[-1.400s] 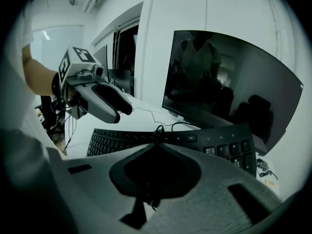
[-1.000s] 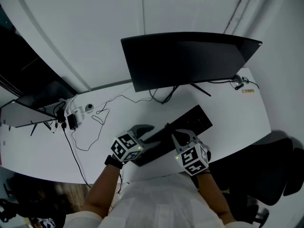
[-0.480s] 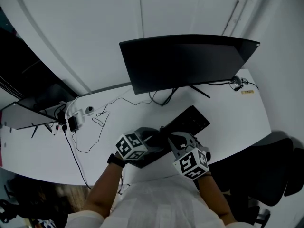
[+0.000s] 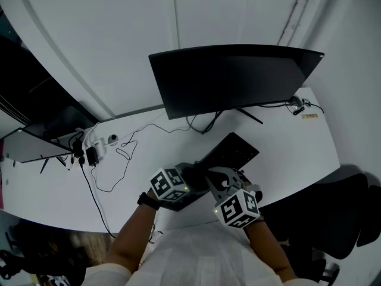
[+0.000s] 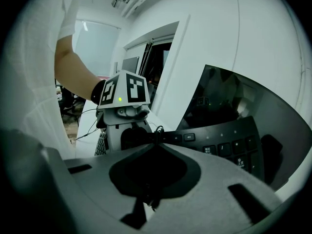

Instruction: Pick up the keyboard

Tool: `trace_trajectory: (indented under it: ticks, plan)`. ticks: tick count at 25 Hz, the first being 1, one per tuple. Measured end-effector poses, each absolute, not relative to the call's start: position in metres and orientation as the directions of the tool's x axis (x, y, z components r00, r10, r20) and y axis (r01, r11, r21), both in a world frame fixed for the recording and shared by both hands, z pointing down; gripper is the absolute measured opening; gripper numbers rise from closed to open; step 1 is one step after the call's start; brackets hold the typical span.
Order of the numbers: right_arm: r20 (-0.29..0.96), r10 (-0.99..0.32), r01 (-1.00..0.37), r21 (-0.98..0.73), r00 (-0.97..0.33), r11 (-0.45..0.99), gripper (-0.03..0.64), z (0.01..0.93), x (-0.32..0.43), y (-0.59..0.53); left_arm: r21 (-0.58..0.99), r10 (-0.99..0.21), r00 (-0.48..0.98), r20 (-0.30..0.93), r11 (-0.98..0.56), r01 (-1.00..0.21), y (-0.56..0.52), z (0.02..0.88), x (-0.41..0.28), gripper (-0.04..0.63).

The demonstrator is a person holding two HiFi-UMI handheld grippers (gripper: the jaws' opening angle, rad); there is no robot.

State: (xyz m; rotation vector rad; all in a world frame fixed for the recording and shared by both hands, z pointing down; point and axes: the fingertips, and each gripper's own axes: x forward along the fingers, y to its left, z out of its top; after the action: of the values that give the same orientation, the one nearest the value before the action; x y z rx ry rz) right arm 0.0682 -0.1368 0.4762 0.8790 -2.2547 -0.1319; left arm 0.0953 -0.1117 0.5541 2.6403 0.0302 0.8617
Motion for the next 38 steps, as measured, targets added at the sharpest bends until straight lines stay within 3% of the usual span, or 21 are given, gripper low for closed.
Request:
trace_trajectory:
  ticks: [5,8,19,38]
  plan:
    - [0.575,-0.627,-0.536,0.349,-0.526,0.769,0.017,0.472,0.066,-0.134,0.335,0.14,0.797,0.588,-0.938,-0.083,-0.107,0.557,0.097,0.221]
    - [0.572,-0.629,-0.529,0.359,-0.527,0.769,0.017,0.469,0.066,-0.134,0.334,0.134,0.804,0.58,-0.939,-0.085,-0.107,0.556,0.098,0.153]
    - [0.569,-0.626,-0.508,0.377,-0.533,0.775,0.017,0.468,0.069,-0.131,0.374,0.156,0.815,0.558,-0.924,-0.08,-0.104,0.55,0.101,0.095]
    - [0.57,-0.637,-0.511,0.391,-0.519,0.766,0.053,0.472,0.084,-0.129,0.392,0.127,0.826,0.549,-0.912,-0.12,-0.111,0.544,0.107,0.075]
